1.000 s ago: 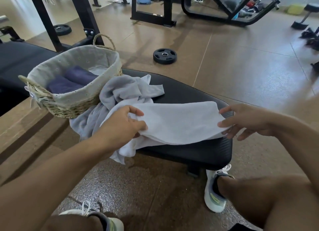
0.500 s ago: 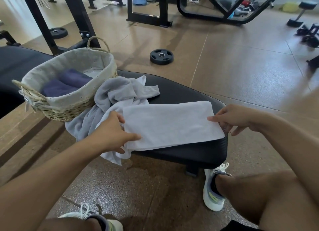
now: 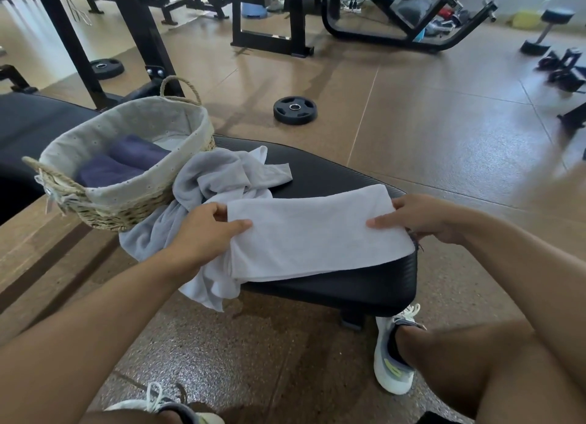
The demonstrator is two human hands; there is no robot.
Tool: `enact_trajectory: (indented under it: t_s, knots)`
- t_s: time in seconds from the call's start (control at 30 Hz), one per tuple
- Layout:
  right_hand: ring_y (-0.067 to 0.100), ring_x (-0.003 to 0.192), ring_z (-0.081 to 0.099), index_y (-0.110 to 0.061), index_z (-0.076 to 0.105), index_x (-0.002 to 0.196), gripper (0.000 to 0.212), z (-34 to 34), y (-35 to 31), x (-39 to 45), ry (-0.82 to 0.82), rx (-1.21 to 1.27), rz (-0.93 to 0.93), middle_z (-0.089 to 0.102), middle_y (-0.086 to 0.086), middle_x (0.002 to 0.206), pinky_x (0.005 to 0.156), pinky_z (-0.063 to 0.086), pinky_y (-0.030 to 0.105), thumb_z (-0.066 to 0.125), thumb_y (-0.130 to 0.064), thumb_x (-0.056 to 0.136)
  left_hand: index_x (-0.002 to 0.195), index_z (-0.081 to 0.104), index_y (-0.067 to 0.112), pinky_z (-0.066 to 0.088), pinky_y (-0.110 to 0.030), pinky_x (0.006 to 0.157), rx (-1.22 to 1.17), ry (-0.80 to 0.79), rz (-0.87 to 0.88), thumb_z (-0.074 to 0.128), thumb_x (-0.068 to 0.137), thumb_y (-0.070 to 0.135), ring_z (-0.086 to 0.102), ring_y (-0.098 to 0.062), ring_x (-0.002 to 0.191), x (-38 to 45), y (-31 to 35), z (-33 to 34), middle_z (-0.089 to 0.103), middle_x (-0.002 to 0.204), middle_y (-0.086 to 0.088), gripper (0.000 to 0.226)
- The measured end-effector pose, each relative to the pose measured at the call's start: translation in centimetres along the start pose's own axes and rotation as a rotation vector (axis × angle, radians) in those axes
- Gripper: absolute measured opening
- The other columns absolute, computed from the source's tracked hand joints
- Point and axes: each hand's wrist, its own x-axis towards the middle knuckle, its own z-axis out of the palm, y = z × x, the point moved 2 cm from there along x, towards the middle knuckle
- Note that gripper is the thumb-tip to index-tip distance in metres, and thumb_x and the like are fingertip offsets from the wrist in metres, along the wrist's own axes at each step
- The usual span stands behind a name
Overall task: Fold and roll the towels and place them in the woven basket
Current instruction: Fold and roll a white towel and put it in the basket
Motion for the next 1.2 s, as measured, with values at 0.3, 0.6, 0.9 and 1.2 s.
enact_trajectory:
  t_s: [0.3, 0.6, 0.9, 1.2]
  knots:
    - [0.024, 0.097, 0.071, -0.020, 0.073, 0.113, 0.033, -3.9, 1.1, -1.7, 0.132, 0.239, -0.004, 0.077, 0.002, 0.105, 0.088, 0.058, 0.041, 0.076, -0.040, 0.087, 0.087, 0.065, 0.014, 0.046, -0.026, 0.056, -0.166, 0.091, 0.147, 0.081, 0.082, 0.032, 0.057, -0.009, 0.052, -0.1, 2.2, 0.9, 0.069, 0.073, 0.001, 0.024]
    - [0.024, 0.078, 0.062, -0.004, 0.067, 0.111, 0.045, -4.3, 4.6, -0.2, 0.232, 0.028, 0.203, 0.069, 0.010, 0.099, 0.062, 0.052, 0.028, 0.070, -0.044, 0.092, 0.080, 0.057, 0.029, 0.048, -0.030, 0.069, 0.298, 0.082, 0.551, 0.079, 0.080, 0.031, 0.057, -0.006, 0.074, -0.9, 2.8, 4.6, 0.062, 0.079, 0.013, 0.022]
    - [0.024, 0.078, 0.066, -0.013, 0.069, 0.106, 0.045, -4.3, 4.9, 1.0, 0.190, 0.078, 0.210, 0.074, 0.008, 0.107, 0.070, 0.055, 0.032, 0.069, -0.055, 0.089, 0.109, 0.063, 0.032, 0.043, -0.031, 0.096, 0.779, -0.276, 0.846, 0.070, 0.084, 0.048, 0.050, -0.010, 0.107, -1.2, 1.6, 5.8, 0.058, 0.114, 0.013, 0.030]
    - [0.024, 0.080, 0.067, -0.014, 0.067, 0.114, 0.050, -3.9, 4.6, 0.4, 0.149, 0.047, 0.239, 0.073, 0.006, 0.107, 0.064, 0.053, 0.031, 0.062, -0.060, 0.092, 0.098, 0.076, 0.023, 0.052, -0.029, 0.075, 0.403, 0.020, 0.852, 0.071, 0.092, 0.025, 0.069, -0.009, 0.085, -1.9, 2.9, 5.3, 0.076, 0.093, 0.012, 0.008]
